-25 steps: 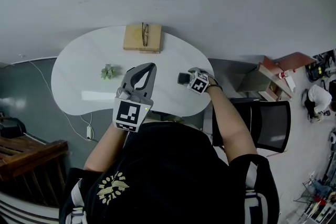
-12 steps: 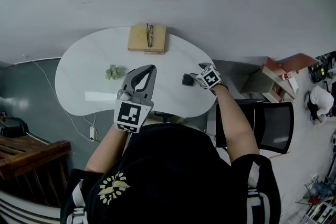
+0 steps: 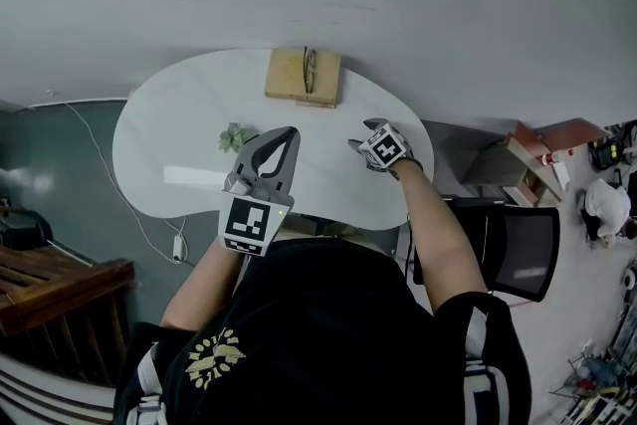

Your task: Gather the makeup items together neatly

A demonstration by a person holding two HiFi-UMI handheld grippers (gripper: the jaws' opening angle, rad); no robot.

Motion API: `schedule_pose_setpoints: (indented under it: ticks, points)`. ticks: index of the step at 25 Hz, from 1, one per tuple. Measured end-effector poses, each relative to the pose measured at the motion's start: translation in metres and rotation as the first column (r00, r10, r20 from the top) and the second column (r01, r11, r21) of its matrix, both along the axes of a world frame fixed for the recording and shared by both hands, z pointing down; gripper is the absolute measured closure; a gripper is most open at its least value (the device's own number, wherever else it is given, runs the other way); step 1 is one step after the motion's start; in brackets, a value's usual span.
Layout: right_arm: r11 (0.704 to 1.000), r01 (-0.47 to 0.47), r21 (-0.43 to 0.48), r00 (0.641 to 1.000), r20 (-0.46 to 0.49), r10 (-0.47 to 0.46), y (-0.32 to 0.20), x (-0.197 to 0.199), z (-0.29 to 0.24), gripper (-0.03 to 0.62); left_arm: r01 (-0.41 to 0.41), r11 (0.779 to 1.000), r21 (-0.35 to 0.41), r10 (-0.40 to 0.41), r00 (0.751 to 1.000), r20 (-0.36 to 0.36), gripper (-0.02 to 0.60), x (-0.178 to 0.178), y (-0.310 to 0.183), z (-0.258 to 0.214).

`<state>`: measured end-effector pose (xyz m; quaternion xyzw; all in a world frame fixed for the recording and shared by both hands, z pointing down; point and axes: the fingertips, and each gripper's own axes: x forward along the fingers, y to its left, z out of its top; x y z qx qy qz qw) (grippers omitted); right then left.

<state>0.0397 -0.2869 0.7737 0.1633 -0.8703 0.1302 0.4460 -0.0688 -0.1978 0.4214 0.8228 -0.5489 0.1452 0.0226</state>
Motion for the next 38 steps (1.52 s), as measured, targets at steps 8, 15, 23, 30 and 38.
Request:
schedule_pose_setpoints:
  ticks: [8,15,23,30,38]
  points:
    - [0.998,0.041,0.045,0.998,-0.049,-0.039,-0.015,-0.077,0.008,0.292,0.015,1.000,-0.005,-0.016,1.000,-0.002,0.569,-0.042,-0.004,0.000]
    - [0.987,0.140,0.074,0.985,-0.109,-0.132,-0.021,-0.134,0.016,0.292,0.048,0.998,-0.029,-0.049,0.999,-0.007,0.569,-0.086,-0.004,0.007]
    - [0.991,0.101,0.092,0.981,-0.177,-0.083,-0.032,-0.146,0.029,0.290,0.056,0.997,-0.053,-0.058,0.998,-0.019,0.569,-0.114,-0.004,0.017]
    - [0.992,0.106,0.072,0.984,-0.148,-0.094,-0.018,-0.155,0.021,0.292,0.036,0.999,-0.041,-0.037,0.999,-0.027,0.569,-0.123,-0.012,0.016]
    - [0.991,0.130,0.044,0.954,-0.276,-0.113,-0.017,-0.148,0.037,0.356,0.013,0.999,-0.031,-0.013,1.000,-0.009,0.569,-0.132,-0.009,0.012]
